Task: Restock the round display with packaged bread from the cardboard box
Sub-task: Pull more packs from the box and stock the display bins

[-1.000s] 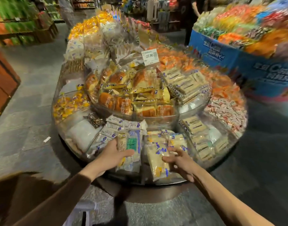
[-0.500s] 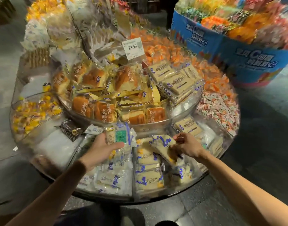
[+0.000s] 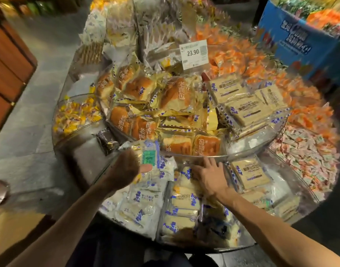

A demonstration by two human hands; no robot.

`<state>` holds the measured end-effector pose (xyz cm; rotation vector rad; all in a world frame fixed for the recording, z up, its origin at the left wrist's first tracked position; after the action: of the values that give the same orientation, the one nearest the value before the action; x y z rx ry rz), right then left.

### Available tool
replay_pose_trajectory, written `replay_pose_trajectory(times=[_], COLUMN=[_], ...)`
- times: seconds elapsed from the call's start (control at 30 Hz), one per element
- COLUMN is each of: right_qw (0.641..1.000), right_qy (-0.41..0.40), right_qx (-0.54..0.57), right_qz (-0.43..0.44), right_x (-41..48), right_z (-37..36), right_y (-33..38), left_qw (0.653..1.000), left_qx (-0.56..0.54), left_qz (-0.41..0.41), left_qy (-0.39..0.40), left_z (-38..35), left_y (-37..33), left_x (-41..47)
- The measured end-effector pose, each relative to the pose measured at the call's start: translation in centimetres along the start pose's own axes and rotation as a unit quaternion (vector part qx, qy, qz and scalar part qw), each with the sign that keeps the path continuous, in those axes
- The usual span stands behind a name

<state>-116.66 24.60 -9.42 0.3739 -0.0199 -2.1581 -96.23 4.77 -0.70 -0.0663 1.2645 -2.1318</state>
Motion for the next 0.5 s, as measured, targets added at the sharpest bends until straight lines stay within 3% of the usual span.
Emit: replay_pose_trajectory(times=[0.03, 0.1, 0.17, 0.3, 0.4, 0.5], right_qw=[0.999, 0.998, 0.996, 0.991, 0.985, 0.953], right_qy=[-0.01, -0.011, -0.019, 0.009, 0.04, -0.04], right_qx=[-0.024, -0.038, -0.005, 0.032, 0.123, 0.286], right_qz=[0.02, 0.055, 0.084, 0.131, 0.113, 0.089], right_x=[-0.2, 0.0, 0.5, 1.3, 0.9, -0.3], right_z=[0.2, -0.1, -0.4, -0.2, -0.2, 1.2], right_y=[0.3, 0.6, 0.9, 1.5, 0.9, 0.9], left_qw=[1.0, 0.996, 0.995, 0.999, 1.0, 0.994], left_qx=[-0.01, 0.068, 0.086, 0.003, -0.023, -0.109], left_qz=[0.015, -0.022, -0.019, 0.022, 0.002, 0.022], left_qy=[0.009, -0.055, -0.047, -0.026, -0.009, -0.009], left_z=[-0.1, -0.5, -1.0, -1.4, -1.7, -2.0], left_y=[-0.3, -1.5, -1.5, -1.9, -2.8, -4.3], left_x=[0.0, -0.3, -0.2, -0.5, -0.8, -1.5])
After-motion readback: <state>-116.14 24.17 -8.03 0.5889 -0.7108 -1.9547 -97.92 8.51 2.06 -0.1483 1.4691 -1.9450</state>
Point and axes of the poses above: each hand's wrist, its own x-axis towards the middle knuckle, its own z-axis out of the back of the hand, y = z × x, the point moved 1 cm from there along x, towards the middle knuckle, and after that the axes turned 10 degrees about x, right-handed, at the moved point
